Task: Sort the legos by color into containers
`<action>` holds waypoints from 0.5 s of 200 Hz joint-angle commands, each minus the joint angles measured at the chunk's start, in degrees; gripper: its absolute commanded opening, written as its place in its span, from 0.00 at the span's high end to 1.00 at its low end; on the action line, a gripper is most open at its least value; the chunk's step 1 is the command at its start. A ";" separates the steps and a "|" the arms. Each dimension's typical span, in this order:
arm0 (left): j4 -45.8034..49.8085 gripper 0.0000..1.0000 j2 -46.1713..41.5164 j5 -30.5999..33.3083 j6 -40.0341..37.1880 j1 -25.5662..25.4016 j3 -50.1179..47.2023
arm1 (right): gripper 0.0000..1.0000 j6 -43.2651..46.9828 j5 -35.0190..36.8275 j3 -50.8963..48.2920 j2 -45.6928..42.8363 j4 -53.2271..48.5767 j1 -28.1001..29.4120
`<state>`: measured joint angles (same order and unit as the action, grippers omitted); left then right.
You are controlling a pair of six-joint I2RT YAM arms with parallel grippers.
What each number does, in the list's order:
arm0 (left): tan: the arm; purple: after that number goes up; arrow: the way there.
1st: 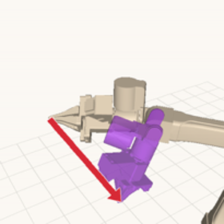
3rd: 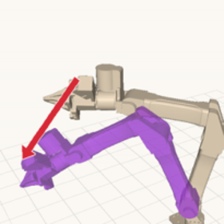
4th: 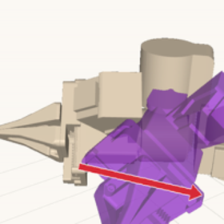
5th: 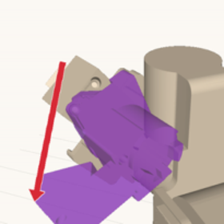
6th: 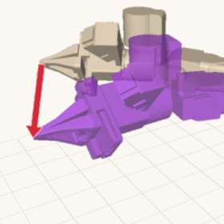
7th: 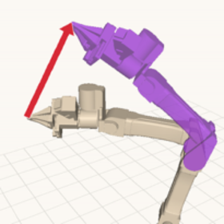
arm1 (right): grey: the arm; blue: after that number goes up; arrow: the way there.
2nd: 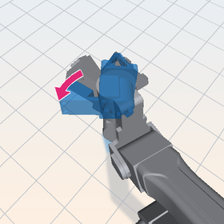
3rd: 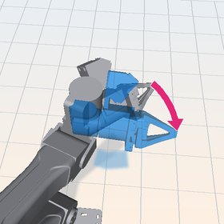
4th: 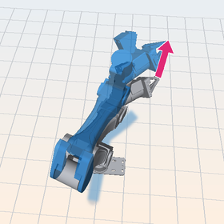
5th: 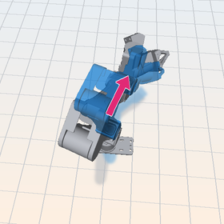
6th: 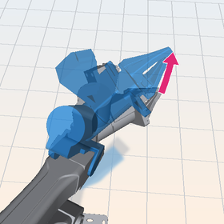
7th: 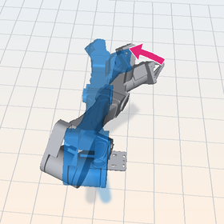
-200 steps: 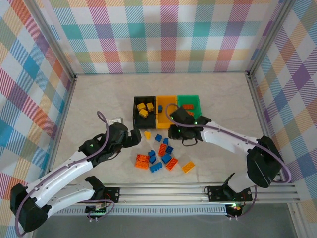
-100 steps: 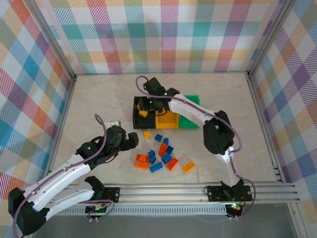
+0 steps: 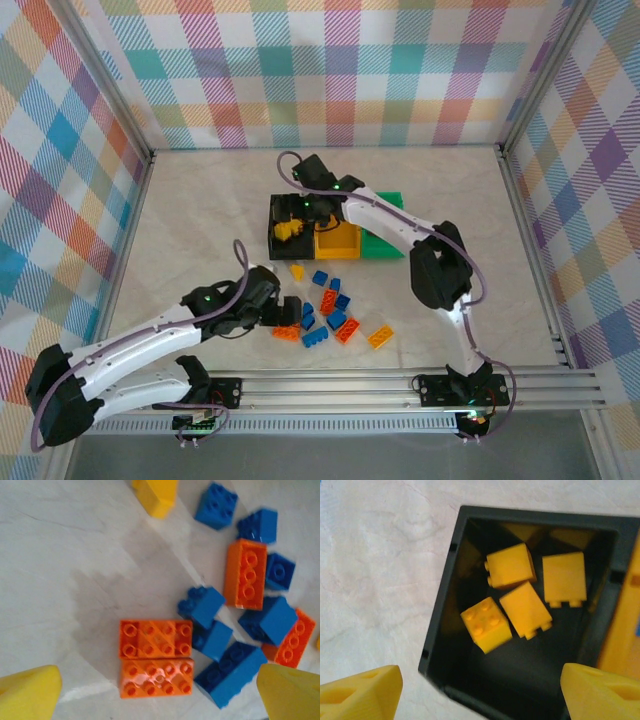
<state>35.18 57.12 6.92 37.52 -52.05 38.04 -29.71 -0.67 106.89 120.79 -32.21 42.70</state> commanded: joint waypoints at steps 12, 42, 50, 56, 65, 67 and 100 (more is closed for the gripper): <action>-1.19 0.07 4.41 0.28 2.15 -5.42 -2.08 | 0.16 -1.07 0.46 -8.62 -9.74 4.90 -0.25; -0.58 0.10 7.95 2.48 2.77 -8.12 -2.97 | 0.15 -1.64 0.88 -15.39 -14.52 7.05 -0.91; -0.31 0.10 8.97 3.09 2.91 -8.33 -3.14 | 0.15 -1.80 0.89 -16.75 -15.59 7.45 -1.16; -0.37 0.10 9.79 3.48 2.99 -8.33 -3.28 | 0.15 -1.96 0.98 -17.92 -16.48 7.80 -1.37; -0.67 0.12 10.79 4.16 3.24 -8.33 -3.66 | 0.15 -2.23 1.02 -19.45 -17.65 8.45 -1.71; -0.80 0.13 11.07 4.31 3.26 -8.33 -3.78 | 0.15 -2.27 1.02 -19.79 -17.93 8.56 -1.80; -1.60 0.22 15.65 5.82 4.31 -7.41 -4.44 | 0.15 -2.89 1.19 -23.06 -20.93 9.64 -2.86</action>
<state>33.87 70.24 10.28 40.62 -59.88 34.70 -31.33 0.03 85.36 102.96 -25.21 40.73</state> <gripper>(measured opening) 0.800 0.850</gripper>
